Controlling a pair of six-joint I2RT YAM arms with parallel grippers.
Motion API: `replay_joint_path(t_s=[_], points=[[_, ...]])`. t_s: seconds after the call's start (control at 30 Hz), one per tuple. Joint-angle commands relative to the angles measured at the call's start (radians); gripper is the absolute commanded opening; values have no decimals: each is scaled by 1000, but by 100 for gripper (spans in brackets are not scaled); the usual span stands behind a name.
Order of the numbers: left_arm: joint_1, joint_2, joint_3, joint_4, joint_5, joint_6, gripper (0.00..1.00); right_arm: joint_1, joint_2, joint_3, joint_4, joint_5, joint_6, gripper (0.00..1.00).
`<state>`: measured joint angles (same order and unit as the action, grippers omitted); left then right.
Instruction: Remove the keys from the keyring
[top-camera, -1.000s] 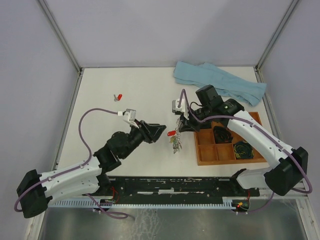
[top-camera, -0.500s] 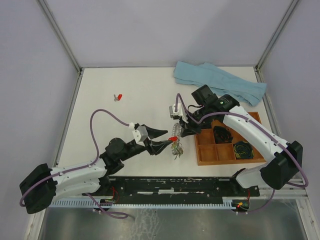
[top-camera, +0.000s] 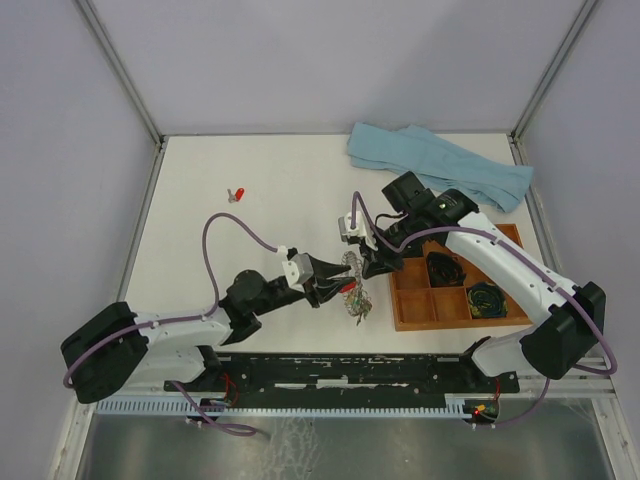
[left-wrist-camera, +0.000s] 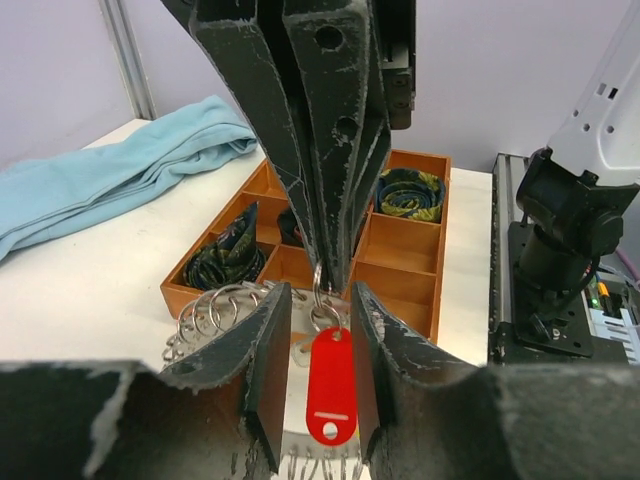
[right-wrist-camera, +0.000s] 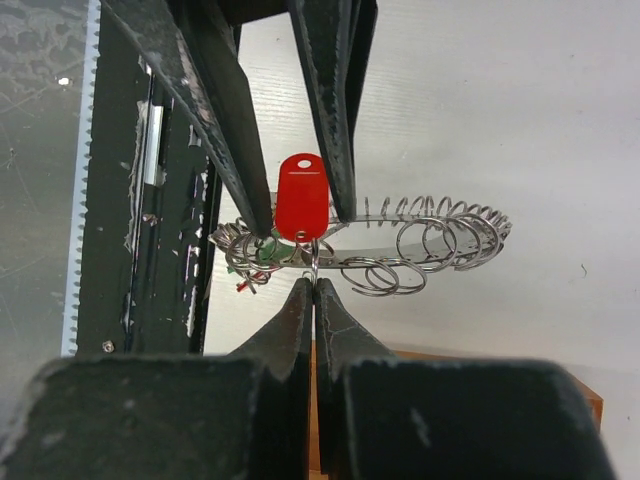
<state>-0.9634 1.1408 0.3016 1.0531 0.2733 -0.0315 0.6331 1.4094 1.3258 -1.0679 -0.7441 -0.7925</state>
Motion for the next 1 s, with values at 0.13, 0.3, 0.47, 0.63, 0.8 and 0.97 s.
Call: replay_joint_path(t_s=[0.13, 0.3, 0.47, 0.63, 0.8, 0.97], points=[[7, 67, 73, 89, 22, 51, 36, 9, -12, 45, 9, -50, -26, 1], [10, 88, 82, 65, 49, 54, 33, 11, -10, 45, 10, -46, -27, 1], [13, 89, 85, 35, 67, 60, 29, 15, -7, 46, 9, -43, -28, 1], [17, 89, 95, 13, 100, 65, 20, 18, -6, 45, 9, -41, -28, 1], [18, 91, 98, -2, 119, 59, 8, 18, -7, 44, 8, -47, -30, 1], [20, 85, 95, -2, 138, 42, 3, 18, -10, 49, 5, -61, -28, 2]])
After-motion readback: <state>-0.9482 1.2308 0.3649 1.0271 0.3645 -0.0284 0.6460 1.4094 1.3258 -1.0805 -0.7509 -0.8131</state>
